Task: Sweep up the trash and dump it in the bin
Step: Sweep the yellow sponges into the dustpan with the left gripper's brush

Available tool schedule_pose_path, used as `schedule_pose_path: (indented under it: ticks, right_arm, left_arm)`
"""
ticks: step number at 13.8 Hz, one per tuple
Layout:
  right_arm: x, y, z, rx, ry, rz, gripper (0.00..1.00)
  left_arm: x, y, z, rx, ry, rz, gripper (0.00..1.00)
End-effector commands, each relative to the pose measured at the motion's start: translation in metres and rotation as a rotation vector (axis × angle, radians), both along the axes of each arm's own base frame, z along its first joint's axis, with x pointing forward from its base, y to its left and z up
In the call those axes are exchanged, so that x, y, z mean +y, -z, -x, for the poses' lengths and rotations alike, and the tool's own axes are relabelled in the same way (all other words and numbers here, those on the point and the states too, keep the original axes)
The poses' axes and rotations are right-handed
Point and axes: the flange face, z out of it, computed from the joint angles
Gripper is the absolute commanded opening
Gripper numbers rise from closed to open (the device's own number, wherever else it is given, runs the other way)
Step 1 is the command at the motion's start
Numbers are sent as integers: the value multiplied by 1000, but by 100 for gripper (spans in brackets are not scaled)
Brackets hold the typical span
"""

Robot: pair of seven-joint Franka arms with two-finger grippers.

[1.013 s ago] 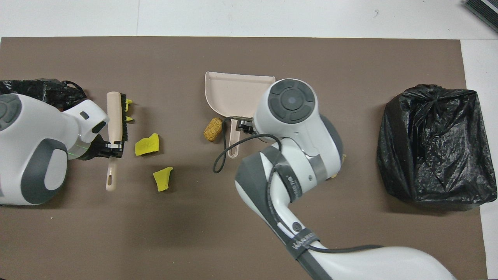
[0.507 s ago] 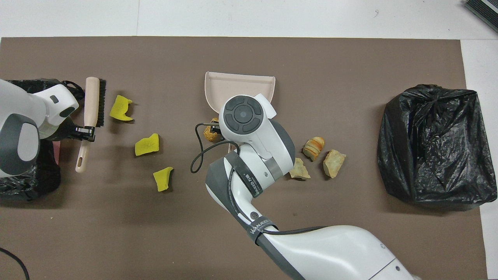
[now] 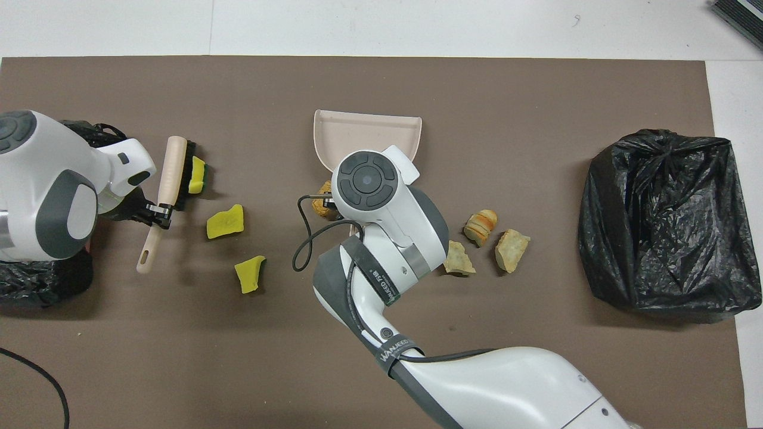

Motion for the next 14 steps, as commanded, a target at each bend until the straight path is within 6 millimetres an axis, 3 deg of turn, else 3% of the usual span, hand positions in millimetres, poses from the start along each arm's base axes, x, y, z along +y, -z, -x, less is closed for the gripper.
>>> schedule_pose_path:
  ticks: [1,3,4,6,9,11,13,14]
  right_arm:
    - [-1,3,2,-14,-36,16,0]
    - [-13,-12,-2,-12,-90,51,0]
    - [-21,-37,0,-22,-182,45,0]
    - [-61,-67,-5,-4,-443,67,0]
    - [-120,-95,2,2,-731,90,0]
    - [-152,-97,7,52,-984,107,0]
    - [-175,-83,5,74,-1275,113,0]
    - [-190,-79,2,81,-1374,112,0]
  left_arm:
    - [-22,-1,32,41,54,-22,0]
    - [-45,1,45,69,82,-22,0]
    - [-57,2,54,86,89,-6,0]
    - [-66,4,65,105,18,46,0]
    - [-104,2,73,106,-60,29,0]
    - [-113,1,73,109,-81,43,0]
    - [-120,1,74,100,-129,37,0]
    - [-137,1,75,70,-159,34,0]
